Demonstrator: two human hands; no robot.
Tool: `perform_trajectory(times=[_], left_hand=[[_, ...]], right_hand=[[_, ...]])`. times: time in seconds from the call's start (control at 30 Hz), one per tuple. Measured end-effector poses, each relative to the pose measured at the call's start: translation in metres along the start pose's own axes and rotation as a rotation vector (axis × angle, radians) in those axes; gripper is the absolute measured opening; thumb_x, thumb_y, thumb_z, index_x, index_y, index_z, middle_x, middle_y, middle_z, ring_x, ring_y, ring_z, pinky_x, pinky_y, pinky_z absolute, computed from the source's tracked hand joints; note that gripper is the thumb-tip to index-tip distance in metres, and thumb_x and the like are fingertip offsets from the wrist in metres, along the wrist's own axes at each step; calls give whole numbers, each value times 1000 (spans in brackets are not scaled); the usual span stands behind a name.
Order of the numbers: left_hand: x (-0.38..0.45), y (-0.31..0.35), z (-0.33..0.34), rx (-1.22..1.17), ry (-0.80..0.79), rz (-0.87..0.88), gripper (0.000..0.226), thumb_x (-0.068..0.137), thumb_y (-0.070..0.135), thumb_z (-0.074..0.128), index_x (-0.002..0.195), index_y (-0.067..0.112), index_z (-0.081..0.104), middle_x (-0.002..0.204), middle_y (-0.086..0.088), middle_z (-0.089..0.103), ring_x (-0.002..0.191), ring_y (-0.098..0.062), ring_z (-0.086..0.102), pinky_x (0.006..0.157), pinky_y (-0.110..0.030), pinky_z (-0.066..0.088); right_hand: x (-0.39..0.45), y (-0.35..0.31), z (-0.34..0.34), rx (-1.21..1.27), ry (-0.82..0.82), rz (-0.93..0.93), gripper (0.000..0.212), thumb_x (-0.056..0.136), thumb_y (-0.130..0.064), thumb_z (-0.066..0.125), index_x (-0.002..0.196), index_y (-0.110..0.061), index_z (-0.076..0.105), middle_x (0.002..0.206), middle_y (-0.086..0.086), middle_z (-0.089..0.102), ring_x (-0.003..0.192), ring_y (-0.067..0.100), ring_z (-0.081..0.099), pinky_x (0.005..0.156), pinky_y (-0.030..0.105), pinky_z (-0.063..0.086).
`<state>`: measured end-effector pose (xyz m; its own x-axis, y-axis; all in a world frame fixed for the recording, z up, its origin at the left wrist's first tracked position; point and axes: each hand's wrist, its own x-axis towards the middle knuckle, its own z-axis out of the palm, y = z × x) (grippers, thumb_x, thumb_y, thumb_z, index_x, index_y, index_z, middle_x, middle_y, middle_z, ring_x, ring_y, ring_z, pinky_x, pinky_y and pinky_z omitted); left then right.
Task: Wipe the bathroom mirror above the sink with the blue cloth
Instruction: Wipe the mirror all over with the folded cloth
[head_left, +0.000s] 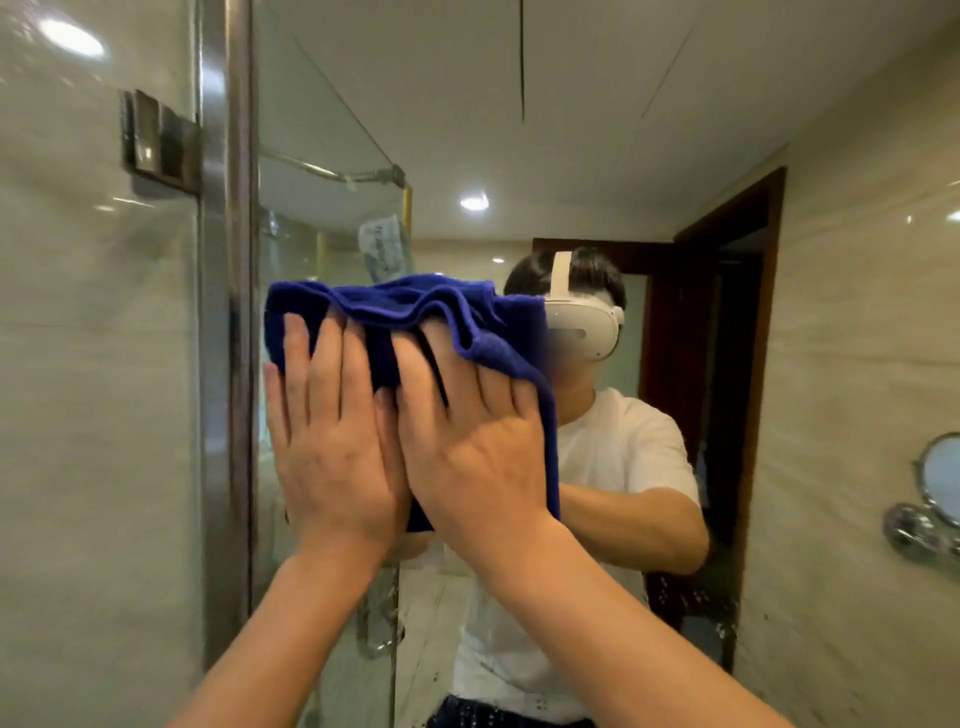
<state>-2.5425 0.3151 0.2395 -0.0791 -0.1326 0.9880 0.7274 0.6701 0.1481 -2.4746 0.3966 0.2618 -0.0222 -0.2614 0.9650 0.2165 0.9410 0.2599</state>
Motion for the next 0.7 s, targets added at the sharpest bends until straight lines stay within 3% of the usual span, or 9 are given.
perform_trajectory(times=[0.2, 0.47, 0.57, 0.7], left_hand=[[-4, 41, 7, -11, -57, 95, 54, 102, 28, 24, 150, 4, 29, 158, -13, 31, 150, -28, 16, 124, -44, 9], [50, 5, 5, -5, -18, 30, 53, 102, 25, 29, 150, 4, 32, 158, -14, 31, 150, -27, 16, 122, -46, 11], [69, 8, 6, -24, 0, 24, 52, 102, 26, 28, 150, 6, 32, 158, -13, 31, 150, -27, 16, 123, -47, 10], [92, 40, 11, -93, 24, 107, 51, 103, 28, 27, 151, 12, 34, 159, -7, 31, 150, -27, 17, 122, -49, 12]], right_hand=[[-17, 36, -18, -90, 50, 38, 36, 101, -23, 42, 129, -9, 60, 132, 13, 60, 120, 30, 52, 99, 41, 39], [49, 15, 4, -96, 25, -60, 41, 101, -23, 39, 135, -6, 54, 136, 14, 56, 129, 33, 50, 113, 40, 28], [67, 17, 5, -17, 46, 10, 48, 104, -29, 26, 137, -7, 52, 140, 11, 54, 133, 30, 46, 113, 40, 27], [78, 44, -9, -97, 104, 102, 45, 100, -31, 38, 135, -10, 55, 140, 8, 53, 136, 28, 42, 111, 41, 28]])
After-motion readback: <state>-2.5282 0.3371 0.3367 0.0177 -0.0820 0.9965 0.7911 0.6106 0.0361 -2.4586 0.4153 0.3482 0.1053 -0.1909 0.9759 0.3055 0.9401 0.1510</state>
